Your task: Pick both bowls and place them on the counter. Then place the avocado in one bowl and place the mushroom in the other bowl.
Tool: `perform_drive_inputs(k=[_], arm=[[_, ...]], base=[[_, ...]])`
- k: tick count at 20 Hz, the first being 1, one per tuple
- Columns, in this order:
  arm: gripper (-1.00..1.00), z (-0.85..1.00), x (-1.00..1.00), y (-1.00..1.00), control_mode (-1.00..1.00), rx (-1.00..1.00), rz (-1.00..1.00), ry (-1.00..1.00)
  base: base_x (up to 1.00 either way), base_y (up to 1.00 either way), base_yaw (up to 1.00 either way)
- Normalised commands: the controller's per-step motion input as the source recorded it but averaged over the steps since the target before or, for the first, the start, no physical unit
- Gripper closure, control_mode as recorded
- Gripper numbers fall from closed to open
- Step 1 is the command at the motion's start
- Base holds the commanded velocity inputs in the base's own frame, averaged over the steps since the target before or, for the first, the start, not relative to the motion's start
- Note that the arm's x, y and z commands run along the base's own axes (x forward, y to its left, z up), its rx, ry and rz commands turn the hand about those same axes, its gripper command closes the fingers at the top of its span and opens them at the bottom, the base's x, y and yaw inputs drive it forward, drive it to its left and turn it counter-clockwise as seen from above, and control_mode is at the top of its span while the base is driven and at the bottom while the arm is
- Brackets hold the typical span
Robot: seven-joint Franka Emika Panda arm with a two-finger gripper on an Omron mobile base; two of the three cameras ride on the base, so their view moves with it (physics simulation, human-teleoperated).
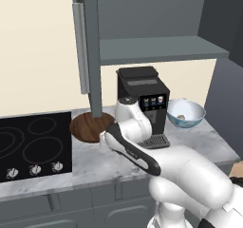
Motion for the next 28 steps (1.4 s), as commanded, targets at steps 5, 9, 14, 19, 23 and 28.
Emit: perform_drive_inputs(k=[5,9,14,19,23,28], arm=[[1.0,0.46,-0.02,0.08,-1.0,0.0,0.06,-0.17],[1.0,0.55,0.01,0.1,-1.0,0.0,0.0,-0.01],[1.0,0.51,0.11,0.1,-1.0,0.0,0.0,0.0],[1.0,0.3,0.35,0.15,-1.0,0.0,0.0,-0.06],[1.0,-0.02,0.5,0.18,-1.0,0.0,0.03,-0.12],[1.0,-0.17,0.49,0.11,-1.0,0.0,0.04,-0.06]], base=[[0.0,0.0,0.0],[0.0,0.0,0.0],[0.0,0.0,0.0],[0.0,0.0,0.0],[0.0,0.0,0.0],[0.0,0.0,0.0]])
